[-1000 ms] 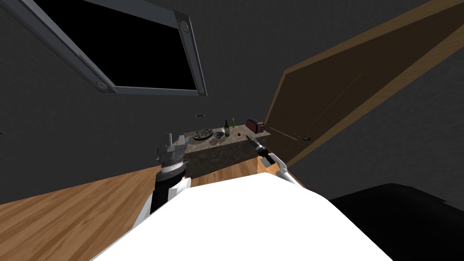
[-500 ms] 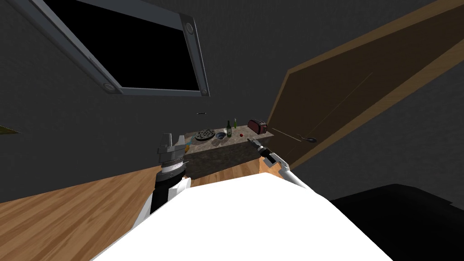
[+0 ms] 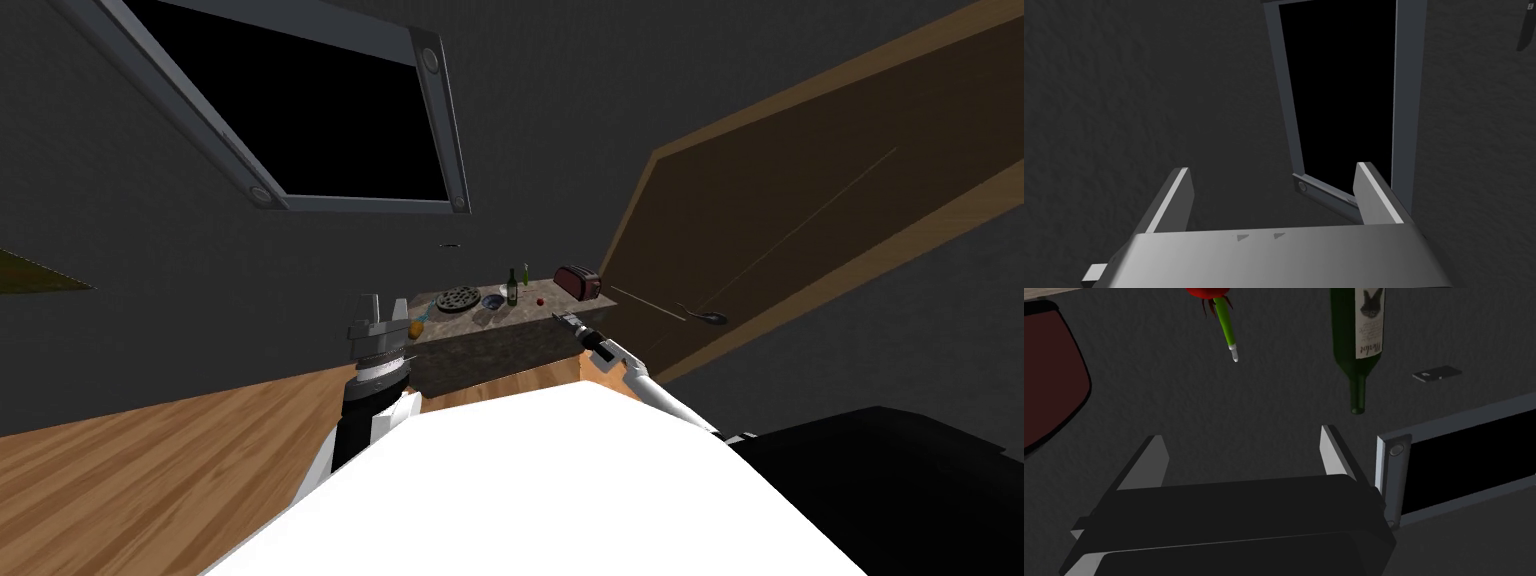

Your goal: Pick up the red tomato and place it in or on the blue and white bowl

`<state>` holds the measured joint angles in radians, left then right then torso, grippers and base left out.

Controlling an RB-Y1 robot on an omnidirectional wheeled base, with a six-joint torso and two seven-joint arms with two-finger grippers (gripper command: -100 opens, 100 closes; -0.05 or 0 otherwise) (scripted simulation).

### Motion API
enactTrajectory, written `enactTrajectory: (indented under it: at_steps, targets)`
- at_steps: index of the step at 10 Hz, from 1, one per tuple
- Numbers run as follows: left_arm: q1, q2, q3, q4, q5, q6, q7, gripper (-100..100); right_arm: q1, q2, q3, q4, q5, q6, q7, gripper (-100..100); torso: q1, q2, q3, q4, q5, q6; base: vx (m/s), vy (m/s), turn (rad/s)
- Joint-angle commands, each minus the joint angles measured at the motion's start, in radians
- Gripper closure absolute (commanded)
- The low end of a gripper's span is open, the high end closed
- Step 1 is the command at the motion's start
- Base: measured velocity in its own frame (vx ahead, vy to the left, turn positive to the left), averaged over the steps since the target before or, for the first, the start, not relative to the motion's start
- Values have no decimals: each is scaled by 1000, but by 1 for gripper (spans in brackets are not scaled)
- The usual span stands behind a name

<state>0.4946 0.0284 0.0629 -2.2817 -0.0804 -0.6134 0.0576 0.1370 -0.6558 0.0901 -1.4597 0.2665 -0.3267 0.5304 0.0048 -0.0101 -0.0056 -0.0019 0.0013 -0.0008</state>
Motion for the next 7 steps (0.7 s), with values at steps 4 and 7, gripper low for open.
enactTrajectory:
  at_steps: [4, 7]
  targets:
    - [0, 0, 0, 0, 0, 0, 0, 0, -10, -46, 14, 96, 45, 40, 56, -100, -1, 1, 0, 0, 0, 0, 126, 32, 91]
    - [0, 0, 0, 0, 0, 0, 0, 0, -18, -79, 24, 170, 80, 64, 99, -100, -2, -3, -2, -1, 0, 0, 198, 32, 180]
